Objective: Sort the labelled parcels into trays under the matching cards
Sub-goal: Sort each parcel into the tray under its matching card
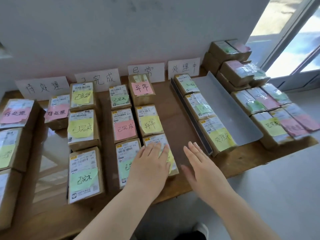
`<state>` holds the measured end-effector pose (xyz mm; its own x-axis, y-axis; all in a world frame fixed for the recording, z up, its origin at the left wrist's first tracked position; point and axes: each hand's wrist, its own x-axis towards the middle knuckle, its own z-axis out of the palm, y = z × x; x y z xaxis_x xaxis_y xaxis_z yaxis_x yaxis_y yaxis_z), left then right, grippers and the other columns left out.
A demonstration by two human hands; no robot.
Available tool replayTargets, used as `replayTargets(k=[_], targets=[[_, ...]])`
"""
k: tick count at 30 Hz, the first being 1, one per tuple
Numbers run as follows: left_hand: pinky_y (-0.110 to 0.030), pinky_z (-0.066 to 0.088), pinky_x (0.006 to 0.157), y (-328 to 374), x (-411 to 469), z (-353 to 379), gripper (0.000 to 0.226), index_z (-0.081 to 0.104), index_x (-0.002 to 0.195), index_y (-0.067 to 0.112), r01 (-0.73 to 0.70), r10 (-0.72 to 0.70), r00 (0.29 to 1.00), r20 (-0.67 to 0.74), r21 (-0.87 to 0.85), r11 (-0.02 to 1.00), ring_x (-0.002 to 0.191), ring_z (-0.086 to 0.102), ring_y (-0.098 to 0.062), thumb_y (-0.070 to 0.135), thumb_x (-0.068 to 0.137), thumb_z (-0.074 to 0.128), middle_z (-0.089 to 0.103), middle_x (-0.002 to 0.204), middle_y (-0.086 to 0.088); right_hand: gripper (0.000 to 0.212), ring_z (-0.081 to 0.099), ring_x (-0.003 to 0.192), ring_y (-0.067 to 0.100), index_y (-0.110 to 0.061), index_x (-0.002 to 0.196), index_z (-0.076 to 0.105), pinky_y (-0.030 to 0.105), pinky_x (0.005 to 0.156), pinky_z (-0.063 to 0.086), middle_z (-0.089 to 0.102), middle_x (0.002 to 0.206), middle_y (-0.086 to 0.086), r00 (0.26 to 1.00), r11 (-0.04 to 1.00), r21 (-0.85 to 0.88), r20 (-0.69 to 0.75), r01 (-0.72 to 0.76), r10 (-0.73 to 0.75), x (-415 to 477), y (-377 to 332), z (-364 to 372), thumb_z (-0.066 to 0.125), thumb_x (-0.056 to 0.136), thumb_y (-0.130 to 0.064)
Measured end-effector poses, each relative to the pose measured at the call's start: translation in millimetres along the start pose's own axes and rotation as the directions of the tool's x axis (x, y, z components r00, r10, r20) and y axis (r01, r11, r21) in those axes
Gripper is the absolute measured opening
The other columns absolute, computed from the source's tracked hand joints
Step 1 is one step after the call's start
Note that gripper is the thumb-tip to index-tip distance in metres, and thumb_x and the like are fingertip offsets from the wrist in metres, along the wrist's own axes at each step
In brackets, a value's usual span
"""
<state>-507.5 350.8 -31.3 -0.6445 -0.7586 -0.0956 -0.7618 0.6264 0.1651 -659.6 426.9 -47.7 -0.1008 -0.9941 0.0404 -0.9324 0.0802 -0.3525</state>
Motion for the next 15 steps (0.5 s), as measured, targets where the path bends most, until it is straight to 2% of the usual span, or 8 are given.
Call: replayTargets(k=[3,7,10,15], targets=[[-0.034,0.004,0.118,50,17,-5,0.056,0.001,0.152,0.024,-0.007,0.007,1.000,-0.009,-0.012,1.000,0.147,0.003,-0.017,0.042,0.102,0.020,0.009,0.160,0.000,0.059,0.000,0.141,0.004,-0.022,0.149,0.019,0.016,0.110,0.007,0.003,0.148,-0.014,0.999,0.999,0.021,0.017,-0.036,0.036,-13,46,-28,0.041,0.097,-0.039],[-0.035,0.003,0.119,117,44,-9,0.057,0.000,0.152,0.026,-0.068,0.068,0.998,0.007,0.007,0.998,0.147,0.003,-0.017,0.045,0.101,0.019,0.008,0.160,0.002,0.059,0.029,0.140,0.019,-0.013,0.143,0.039,0.030,0.107,0.026,0.033,0.149,0.002,0.991,0.992,-0.013,-0.044,-0.126,0.125,-30,115,-68,0.043,0.090,-0.041],[-0.034,0.005,0.119,167,66,-10,0.058,0.004,0.152,0.025,-0.104,0.104,0.994,-0.012,0.011,0.994,0.146,0.007,-0.016,0.046,0.101,0.020,0.012,0.159,0.002,0.059,0.020,0.144,0.015,-0.017,0.146,0.031,0.025,0.111,0.021,0.023,0.154,-0.002,0.982,0.983,-0.005,-0.046,-0.183,0.183,-44,162,-99,0.047,0.093,-0.037],[-0.035,0.009,0.119,237,99,-7,0.060,0.005,0.152,0.023,-0.172,0.173,0.985,-0.024,0.046,0.984,0.146,0.010,-0.018,0.046,0.100,0.023,0.015,0.159,-0.001,0.058,0.017,0.145,0.012,-0.023,0.149,0.023,0.015,0.105,0.012,0.015,0.155,-0.008,0.970,0.969,-0.044,-0.045,-0.243,0.241,-69,222,-140,0.042,0.096,-0.039]])
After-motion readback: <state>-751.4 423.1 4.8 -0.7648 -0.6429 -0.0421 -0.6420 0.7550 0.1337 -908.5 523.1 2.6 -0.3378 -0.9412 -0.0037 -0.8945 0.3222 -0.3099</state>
